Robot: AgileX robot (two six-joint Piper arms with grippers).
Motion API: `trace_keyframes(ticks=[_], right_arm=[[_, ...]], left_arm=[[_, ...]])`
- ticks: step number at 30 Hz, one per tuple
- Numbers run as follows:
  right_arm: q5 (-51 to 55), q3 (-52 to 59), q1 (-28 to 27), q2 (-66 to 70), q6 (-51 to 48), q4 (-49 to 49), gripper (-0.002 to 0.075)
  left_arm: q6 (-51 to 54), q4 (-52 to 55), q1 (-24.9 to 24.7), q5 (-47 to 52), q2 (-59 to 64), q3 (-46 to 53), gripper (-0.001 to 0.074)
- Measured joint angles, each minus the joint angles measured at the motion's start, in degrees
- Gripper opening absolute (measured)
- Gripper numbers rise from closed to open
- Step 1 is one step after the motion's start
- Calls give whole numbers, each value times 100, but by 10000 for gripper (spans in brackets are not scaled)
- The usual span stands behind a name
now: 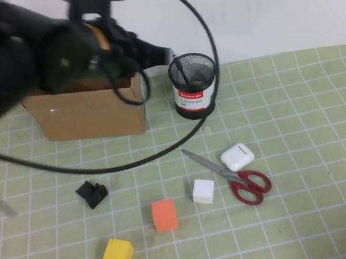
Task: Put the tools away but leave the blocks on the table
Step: Place the long Screwdriver into the round holder, then pick up the scissors from the table
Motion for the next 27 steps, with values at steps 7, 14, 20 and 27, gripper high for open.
trace_keyframes(ticks=[7, 14, 20, 27], right_arm=[[0, 0, 0, 0, 0, 0, -7], [0, 0, 0, 0, 0, 0, -7], [0, 0, 0, 0, 0, 0, -7], [0, 0, 0, 0, 0, 0, -7]], left_arm=[[113, -156, -21, 418, -1363, 736, 0], [72, -499, -21, -39, -3240, 2689, -1], [79, -139, -21, 0, -4531, 4001, -1], [26, 5, -21, 857, -5306, 4305, -1]])
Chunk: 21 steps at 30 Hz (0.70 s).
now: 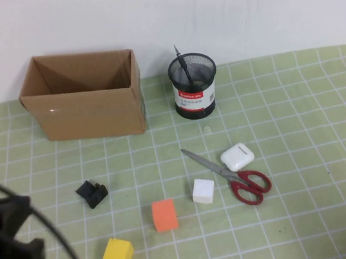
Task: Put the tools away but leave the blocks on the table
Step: Pick up the scissors from the table
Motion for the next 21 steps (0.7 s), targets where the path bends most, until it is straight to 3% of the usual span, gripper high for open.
trace_keyframes(ticks=[5, 9, 13, 21], right_arm=[[0, 0, 0, 0, 0, 0, -7], [0, 0, 0, 0, 0, 0, -7], [0, 0, 0, 0, 0, 0, -7], [0, 0, 0, 0, 0, 0, -7]], left_arm=[[-104, 359, 0, -164, -551, 186, -1], [75, 659, 229, -1333, -1111, 877, -1], [1076, -135, 1083, -2385, -1873, 1818, -1], [1559, -711, 2537, -3475, -3399, 3463, -1]])
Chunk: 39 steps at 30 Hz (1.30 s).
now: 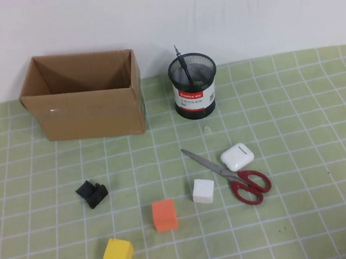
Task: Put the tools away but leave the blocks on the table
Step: Pick up the scissors from the table
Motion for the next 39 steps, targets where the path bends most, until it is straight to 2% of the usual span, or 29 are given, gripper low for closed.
trace_keyframes(ticks=[3, 6, 16, 39], right_arm=[[0, 0, 0, 0, 0, 0, -7], [0, 0, 0, 0, 0, 0, -7], [0, 0, 0, 0, 0, 0, -7], [0, 0, 0, 0, 0, 0, -7]], left_arm=[[11, -79, 260, -51, -502, 434, -1], [11, -154, 302, 35, -840, 558, -1], [28, -264, 301, 1639, -902, 571, -2], [28, -276, 301, 1686, -902, 571, -2]])
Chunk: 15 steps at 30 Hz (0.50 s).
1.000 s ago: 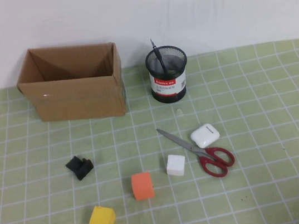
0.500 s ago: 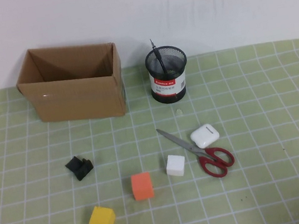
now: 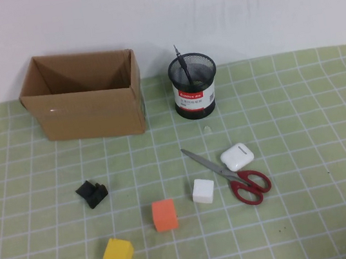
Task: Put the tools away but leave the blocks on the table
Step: Pick up the scissors from the table
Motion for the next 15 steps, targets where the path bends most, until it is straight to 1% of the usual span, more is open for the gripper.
trace_keyframes(ticks=[9, 11, 15], right_arm=[[-56, 0, 0, 0, -10, -71, -7], [-334, 0, 0, 0, 105, 243, -7], [-1051, 0, 0, 0, 243, 1403, -7]], left_arm=[[0, 0, 0, 0, 0, 0, -3], [0, 0, 0, 0, 0, 0, -3], [0, 0, 0, 7, 0, -10, -3]])
